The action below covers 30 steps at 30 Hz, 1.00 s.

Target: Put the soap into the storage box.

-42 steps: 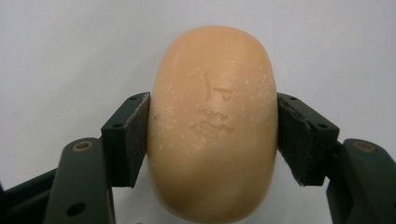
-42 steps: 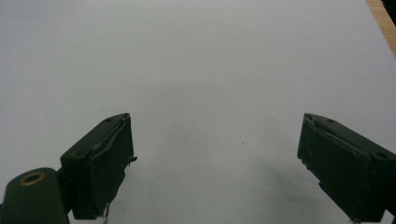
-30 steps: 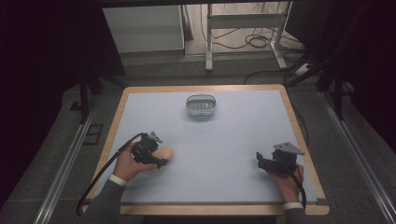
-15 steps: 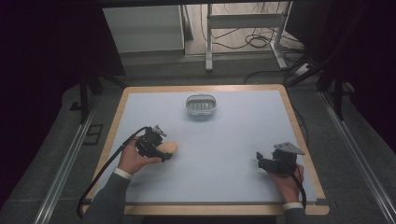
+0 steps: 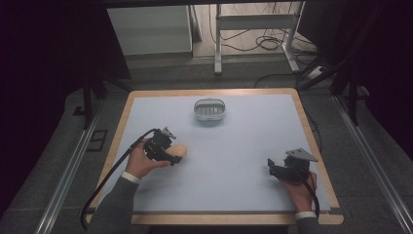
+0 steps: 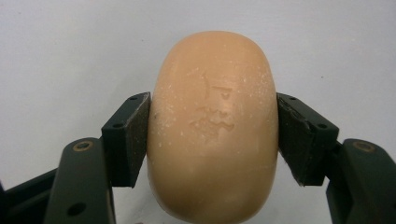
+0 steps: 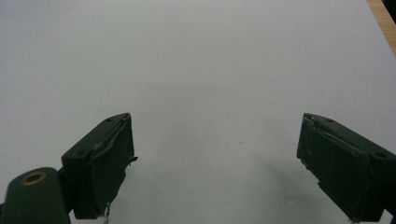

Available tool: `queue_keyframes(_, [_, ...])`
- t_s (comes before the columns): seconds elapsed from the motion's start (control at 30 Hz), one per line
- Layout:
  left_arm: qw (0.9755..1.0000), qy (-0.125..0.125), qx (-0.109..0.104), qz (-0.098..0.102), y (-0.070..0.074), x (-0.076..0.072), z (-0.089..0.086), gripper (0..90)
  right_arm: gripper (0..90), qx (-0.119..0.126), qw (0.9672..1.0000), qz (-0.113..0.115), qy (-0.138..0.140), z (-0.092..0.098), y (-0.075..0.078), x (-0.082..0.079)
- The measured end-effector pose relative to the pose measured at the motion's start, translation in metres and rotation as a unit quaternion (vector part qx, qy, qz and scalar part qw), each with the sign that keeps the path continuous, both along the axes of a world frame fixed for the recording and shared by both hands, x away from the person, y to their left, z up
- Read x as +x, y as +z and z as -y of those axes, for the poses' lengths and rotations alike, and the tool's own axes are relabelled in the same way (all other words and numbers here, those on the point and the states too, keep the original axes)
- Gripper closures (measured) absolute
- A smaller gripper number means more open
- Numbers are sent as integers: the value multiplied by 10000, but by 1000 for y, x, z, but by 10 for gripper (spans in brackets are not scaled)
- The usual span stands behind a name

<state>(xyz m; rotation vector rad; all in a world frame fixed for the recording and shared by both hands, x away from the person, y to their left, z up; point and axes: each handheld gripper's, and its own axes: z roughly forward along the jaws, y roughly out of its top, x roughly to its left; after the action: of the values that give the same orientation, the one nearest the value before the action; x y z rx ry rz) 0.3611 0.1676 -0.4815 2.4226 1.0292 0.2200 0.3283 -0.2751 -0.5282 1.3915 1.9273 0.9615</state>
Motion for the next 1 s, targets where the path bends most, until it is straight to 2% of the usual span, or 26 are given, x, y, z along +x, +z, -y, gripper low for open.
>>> queue_keyframes(0.43, [10000,24,61,20,1,13,3,324,112,-13,10000,-4,-2,0,0,0])
queue_keyframes(1.0, [10000,42,-2,78,9,27,8,326,112,-10,10000,-7,-5,0,0,0])
